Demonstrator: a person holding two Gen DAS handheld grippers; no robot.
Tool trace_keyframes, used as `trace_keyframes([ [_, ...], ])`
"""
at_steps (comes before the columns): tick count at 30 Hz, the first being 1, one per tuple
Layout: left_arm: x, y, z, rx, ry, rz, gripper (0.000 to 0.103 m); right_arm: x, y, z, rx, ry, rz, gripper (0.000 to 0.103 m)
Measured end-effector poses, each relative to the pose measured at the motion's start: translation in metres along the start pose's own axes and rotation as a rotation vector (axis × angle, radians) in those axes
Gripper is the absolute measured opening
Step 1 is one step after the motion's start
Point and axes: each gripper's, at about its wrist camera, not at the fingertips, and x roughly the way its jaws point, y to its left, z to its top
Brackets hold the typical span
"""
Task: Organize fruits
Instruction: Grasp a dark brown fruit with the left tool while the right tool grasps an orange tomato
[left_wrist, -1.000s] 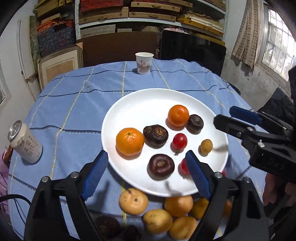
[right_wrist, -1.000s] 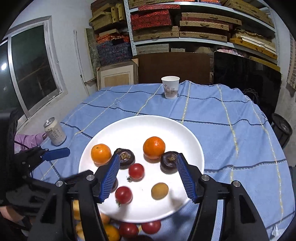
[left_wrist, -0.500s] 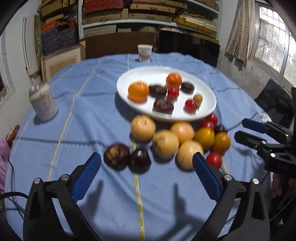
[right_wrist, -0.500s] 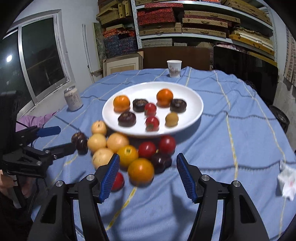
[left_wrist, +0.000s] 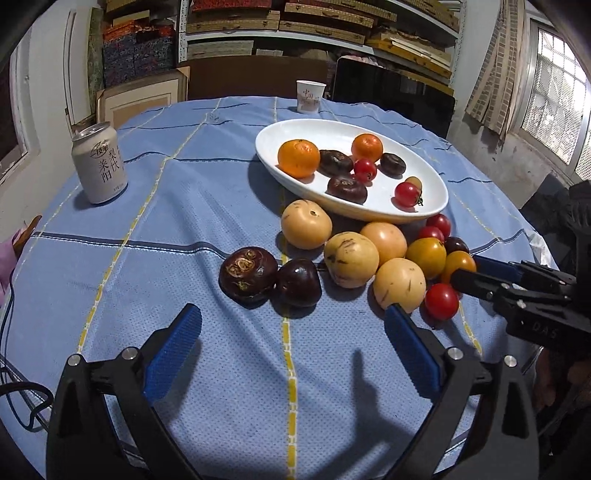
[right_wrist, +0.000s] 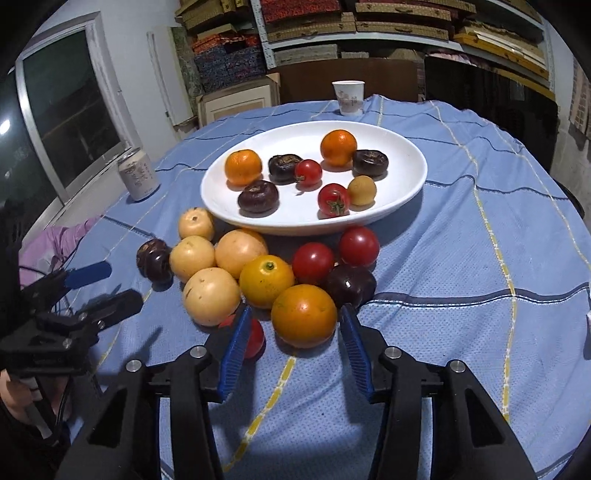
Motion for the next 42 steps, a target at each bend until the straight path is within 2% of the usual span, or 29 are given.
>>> trace_keyframes([
  [3, 0.000, 0.003, 0.001, -0.015, -0.005, 0.006, 0.097, 0.003, 0.001, 0.004, 0.013, 0.000, -0.006, 0.050],
  [5, -0.002, 0.009, 0.002, -0.049, -0.008, 0.001, 0.097, 0.003, 0.006, 0.003, -0.006, -0.002, -0.017, 0.044],
  [6, -0.001, 0.014, 0.003, -0.074, -0.006, -0.003, 0.097, 0.002, 0.006, 0.003, -0.009, -0.003, -0.024, 0.038],
  [11, 0.006, 0.047, 0.007, -0.239, 0.039, -0.019, 0.097, -0.012, 0.001, -0.005, 0.003, -0.040, -0.007, 0.037],
  [14, 0.013, 0.053, 0.010, -0.263, 0.067, -0.002, 0.097, -0.020, -0.005, -0.012, 0.012, -0.064, 0.013, 0.037],
  [17, 0.016, 0.041, 0.015, -0.218, 0.070, 0.020, 0.097, -0.019, -0.010, -0.019, 0.029, -0.048, 0.017, 0.037],
  [20, 0.013, 0.022, 0.018, -0.149, 0.029, 0.032, 0.097, -0.021, -0.012, -0.020, 0.037, -0.056, 0.027, 0.038],
  [21, 0.012, 0.015, 0.019, -0.117, 0.011, 0.043, 0.092, -0.020, -0.012, -0.020, 0.035, -0.053, 0.028, 0.038],
  [22, 0.011, 0.011, 0.020, -0.094, 0.007, 0.047, 0.081, -0.021, -0.012, -0.021, 0.035, -0.054, 0.030, 0.038],
  [24, 0.015, 0.005, 0.021, -0.056, 0.027, 0.031, 0.070, -0.021, -0.012, -0.021, 0.037, -0.056, 0.037, 0.038],
  [29, 0.007, 0.020, 0.029, -0.051, 0.038, -0.018, 0.069, -0.022, -0.013, -0.022, 0.042, -0.060, 0.050, 0.038],
  [33, 0.004, 0.034, 0.041, 0.032, 0.048, 0.050, 0.069, -0.022, -0.014, -0.022, 0.043, -0.058, 0.062, 0.037],
  [36, 0.017, 0.036, 0.040, 0.160, 0.071, 0.120, 0.067, -0.022, -0.014, -0.023, 0.046, -0.058, 0.065, 0.038],
  [37, 0.023, 0.037, 0.039, 0.185, 0.087, 0.120, 0.067, -0.022, -0.014, -0.023, 0.047, -0.059, 0.067, 0.038],
  [39, 0.022, 0.039, 0.039, 0.209, 0.067, 0.100, 0.066, -0.022, -0.014, -0.023, 0.050, -0.060, 0.070, 0.038],
  [40, 0.022, 0.040, 0.039, 0.221, 0.065, 0.092, 0.062, -0.021, -0.015, -0.023, 0.051, -0.060, 0.071, 0.038],
  [42, 0.019, 0.041, 0.037, 0.228, 0.066, 0.034, 0.059, -0.021, -0.016, -0.023, 0.054, -0.057, 0.074, 0.038],
])
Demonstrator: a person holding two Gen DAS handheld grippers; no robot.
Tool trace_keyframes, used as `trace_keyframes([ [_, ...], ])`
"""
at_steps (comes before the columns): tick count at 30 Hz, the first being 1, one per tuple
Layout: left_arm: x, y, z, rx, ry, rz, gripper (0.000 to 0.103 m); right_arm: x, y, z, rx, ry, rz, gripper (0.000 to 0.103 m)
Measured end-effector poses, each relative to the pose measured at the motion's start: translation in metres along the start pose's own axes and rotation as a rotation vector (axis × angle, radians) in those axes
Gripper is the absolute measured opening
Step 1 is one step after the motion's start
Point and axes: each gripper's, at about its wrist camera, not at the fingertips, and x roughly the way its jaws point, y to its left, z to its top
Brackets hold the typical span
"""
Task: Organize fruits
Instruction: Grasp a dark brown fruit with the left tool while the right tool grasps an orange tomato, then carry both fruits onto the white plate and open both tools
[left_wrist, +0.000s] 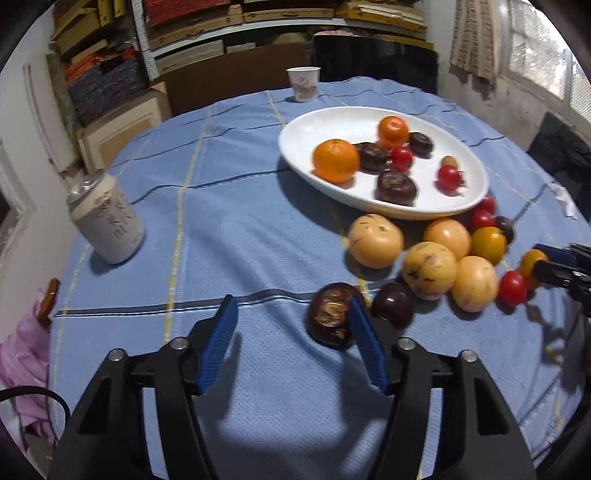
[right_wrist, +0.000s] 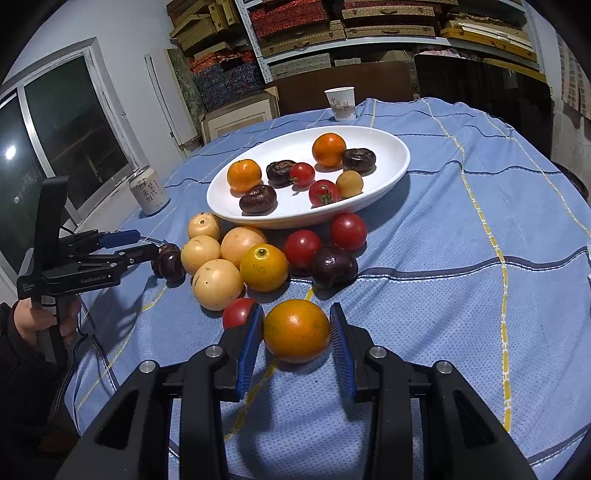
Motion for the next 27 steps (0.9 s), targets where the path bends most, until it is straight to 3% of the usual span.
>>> trace_keyframes([
  [3, 0.002, -0.008, -0.007, 0.049, 0.019, -0.058, 0.059, 0.001, 0.000, 0.000, 0.002, 0.003, 0.003, 0.038],
  [7, 0.015, -0.012, -0.010, 0.072, 0.054, -0.024, 0.060, 0.002, -0.001, 0.000, 0.007, 0.006, 0.006, 0.038],
  [13, 0.027, -0.015, -0.002, 0.063, 0.055, -0.044, 0.060, 0.002, -0.001, 0.001, 0.010, 0.008, 0.009, 0.038],
  [16, 0.032, -0.015, 0.000, 0.055, 0.055, -0.059, 0.056, 0.002, -0.001, 0.000, 0.011, 0.008, 0.012, 0.038],
  [18, 0.032, -0.013, 0.000, 0.035, 0.057, -0.099, 0.050, 0.001, -0.002, 0.000, 0.012, 0.006, 0.016, 0.038],
  [21, 0.029, -0.018, -0.002, 0.055, 0.038, -0.084, 0.039, 0.001, -0.002, 0.000, 0.010, 0.006, 0.020, 0.038],
  [27, 0.020, -0.013, -0.004, 0.016, 0.019, -0.098, 0.039, 0.000, -0.002, 0.000, 0.010, 0.000, 0.022, 0.038],
])
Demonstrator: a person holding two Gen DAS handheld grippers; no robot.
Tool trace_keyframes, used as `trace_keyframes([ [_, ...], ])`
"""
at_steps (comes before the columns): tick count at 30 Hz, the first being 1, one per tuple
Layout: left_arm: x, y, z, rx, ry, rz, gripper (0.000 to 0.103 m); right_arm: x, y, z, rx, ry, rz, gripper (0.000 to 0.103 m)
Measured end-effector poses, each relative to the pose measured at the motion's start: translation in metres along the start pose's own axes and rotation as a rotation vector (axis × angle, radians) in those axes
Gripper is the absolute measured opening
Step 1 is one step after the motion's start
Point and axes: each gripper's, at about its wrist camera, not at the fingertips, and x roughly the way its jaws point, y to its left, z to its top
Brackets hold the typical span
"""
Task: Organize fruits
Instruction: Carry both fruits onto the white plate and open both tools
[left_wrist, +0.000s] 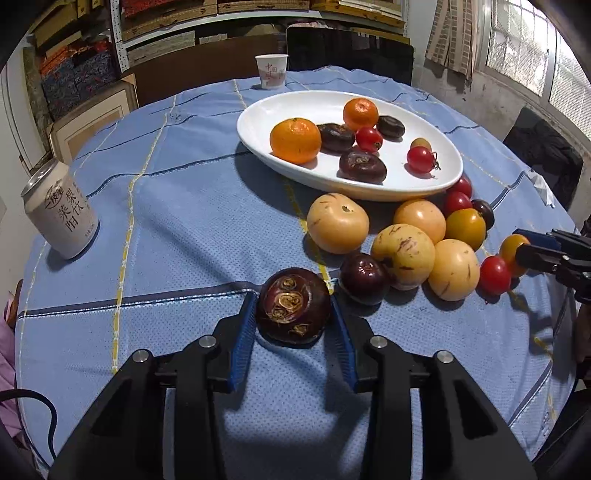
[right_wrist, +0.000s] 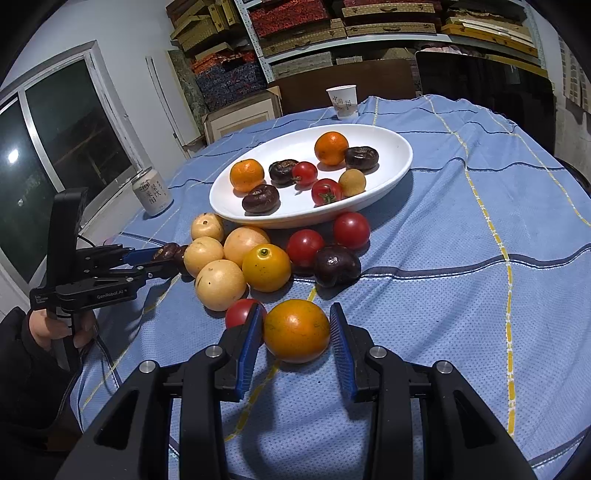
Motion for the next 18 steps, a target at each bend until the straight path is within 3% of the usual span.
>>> trace_keyframes([
  [18, -0.053, -0.018, 0.003, -0.018, -0.104, -0.034, 0.039, -0.006, 0.006, 0.003, -0.035, -0.022, -0.049, 0.038],
])
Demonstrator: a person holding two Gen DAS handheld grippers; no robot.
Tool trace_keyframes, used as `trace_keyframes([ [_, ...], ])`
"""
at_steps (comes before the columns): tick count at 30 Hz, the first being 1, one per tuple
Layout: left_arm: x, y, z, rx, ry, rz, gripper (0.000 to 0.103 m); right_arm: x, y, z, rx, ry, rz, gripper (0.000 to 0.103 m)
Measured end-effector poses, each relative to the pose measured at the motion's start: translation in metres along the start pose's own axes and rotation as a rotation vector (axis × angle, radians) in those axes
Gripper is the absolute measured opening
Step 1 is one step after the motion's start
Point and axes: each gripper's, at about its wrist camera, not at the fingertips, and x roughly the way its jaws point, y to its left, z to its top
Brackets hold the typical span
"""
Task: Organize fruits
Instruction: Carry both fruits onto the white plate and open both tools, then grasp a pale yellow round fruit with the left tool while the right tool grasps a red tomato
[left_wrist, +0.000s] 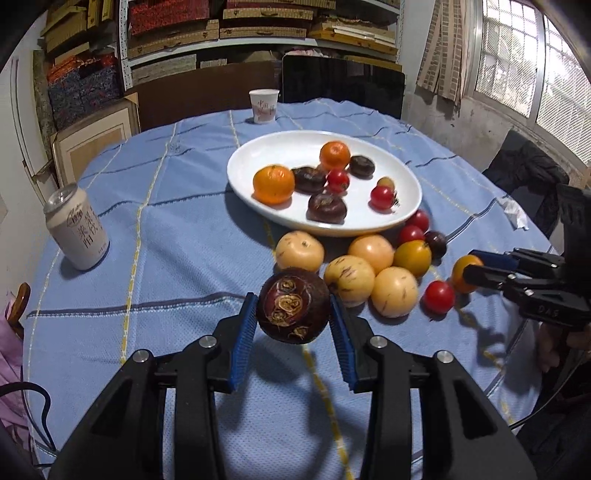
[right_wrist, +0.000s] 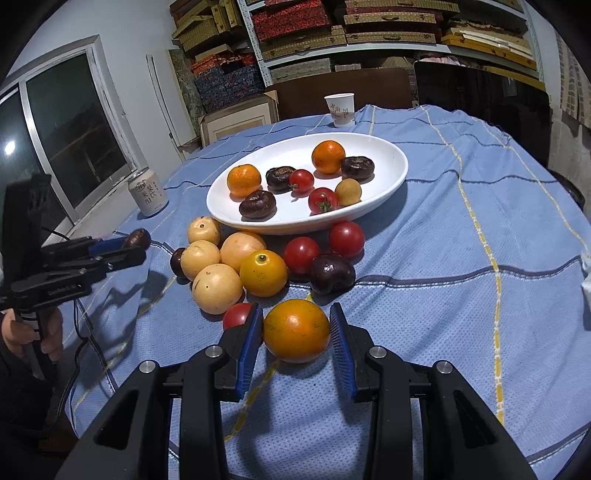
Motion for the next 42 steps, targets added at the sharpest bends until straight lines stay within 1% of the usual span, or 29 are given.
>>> trace_keyframes([
  [3, -0.010, -0.007, 0.014, -0.001, -0.028, -0.004, 0.039, -0.008, 0.001, 0.013, -0.021, -0.024, -0.015, 0.038],
  [5, -0.013, -0.010, 0.024, 0.005, -0.044, -0.001, 0.039, -0.015, 0.002, 0.028, -0.041, -0.052, -0.025, 0.038],
  [8, -0.007, -0.014, 0.046, 0.002, -0.050, -0.003, 0.038, -0.020, 0.002, 0.058, -0.071, -0.083, -0.041, 0.038],
  [11, 0.006, -0.018, 0.067, 0.001, -0.051, -0.015, 0.039, -0.016, 0.003, 0.087, -0.100, -0.099, -0.046, 0.038],
  [16, 0.042, -0.019, 0.093, -0.022, -0.013, -0.027, 0.039, 0.016, -0.002, 0.130, -0.126, -0.082, -0.058, 0.038],
  [22, 0.084, -0.011, 0.106, -0.051, 0.050, -0.013, 0.039, 0.064, -0.012, 0.154, -0.118, -0.023, -0.067, 0.038],
  [23, 0.088, -0.010, 0.106, -0.059, 0.059, -0.011, 0.040, 0.071, -0.014, 0.156, -0.114, -0.009, -0.068, 0.039],
  [24, 0.092, -0.008, 0.108, -0.069, 0.066, -0.014, 0.048, 0.077, -0.015, 0.157, -0.110, -0.003, -0.064, 0.053],
  [25, 0.094, -0.006, 0.109, -0.079, 0.069, -0.014, 0.052, 0.079, -0.017, 0.159, -0.104, -0.008, -0.073, 0.061],
  [26, 0.093, -0.005, 0.109, -0.088, 0.063, -0.009, 0.057, 0.077, -0.017, 0.159, -0.101, -0.023, -0.081, 0.065],
  [28, 0.086, -0.004, 0.109, -0.093, 0.041, 0.000, 0.066, 0.071, -0.016, 0.158, -0.102, -0.039, -0.072, 0.064],
  [31, 0.074, -0.001, 0.107, -0.108, 0.017, 0.008, 0.068, 0.059, -0.017, 0.153, -0.101, -0.057, -0.068, 0.065],
  [35, 0.047, 0.003, 0.096, -0.141, -0.022, 0.006, 0.079, 0.035, -0.016, 0.141, -0.110, -0.073, -0.064, 0.064],
  [39, 0.021, 0.002, 0.077, -0.161, -0.044, -0.003, 0.094, 0.012, -0.013, 0.121, -0.109, -0.070, -0.051, 0.064],
  [42, 0.009, -0.002, 0.057, -0.161, -0.032, -0.001, 0.096, 0.000, -0.004, 0.096, -0.116, -0.051, -0.036, 0.065],
])
